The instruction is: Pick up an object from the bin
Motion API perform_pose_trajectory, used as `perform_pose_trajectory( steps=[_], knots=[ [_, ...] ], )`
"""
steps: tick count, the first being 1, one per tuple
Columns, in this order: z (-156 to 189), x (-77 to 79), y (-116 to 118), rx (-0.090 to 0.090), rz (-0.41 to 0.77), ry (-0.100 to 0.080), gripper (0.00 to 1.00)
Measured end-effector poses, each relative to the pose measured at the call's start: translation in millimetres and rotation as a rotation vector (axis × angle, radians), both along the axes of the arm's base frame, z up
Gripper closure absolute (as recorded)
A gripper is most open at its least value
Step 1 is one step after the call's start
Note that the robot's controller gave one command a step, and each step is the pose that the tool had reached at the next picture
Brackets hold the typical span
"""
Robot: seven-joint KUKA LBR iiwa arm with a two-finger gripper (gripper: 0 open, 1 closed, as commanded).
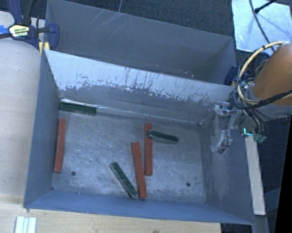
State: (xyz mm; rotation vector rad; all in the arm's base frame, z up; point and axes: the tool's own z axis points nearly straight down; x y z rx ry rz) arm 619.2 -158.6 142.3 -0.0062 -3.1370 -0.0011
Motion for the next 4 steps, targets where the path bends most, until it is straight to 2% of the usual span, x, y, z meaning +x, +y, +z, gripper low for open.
perform_pose_trajectory(
  steps=[1,2,3,4],
  knots=[
    [-77,-80.2,53,0.003,0.023,0.005,0.00],
    [23,-47.8,24,-0.005,0.109,-0.019,0.00],
    [-74,-106.6,69,0.002,0.370,-0.003,0.00],
    [-9,-63.2,29,-0.006,0.436,-0.016,0.00]
  ],
)
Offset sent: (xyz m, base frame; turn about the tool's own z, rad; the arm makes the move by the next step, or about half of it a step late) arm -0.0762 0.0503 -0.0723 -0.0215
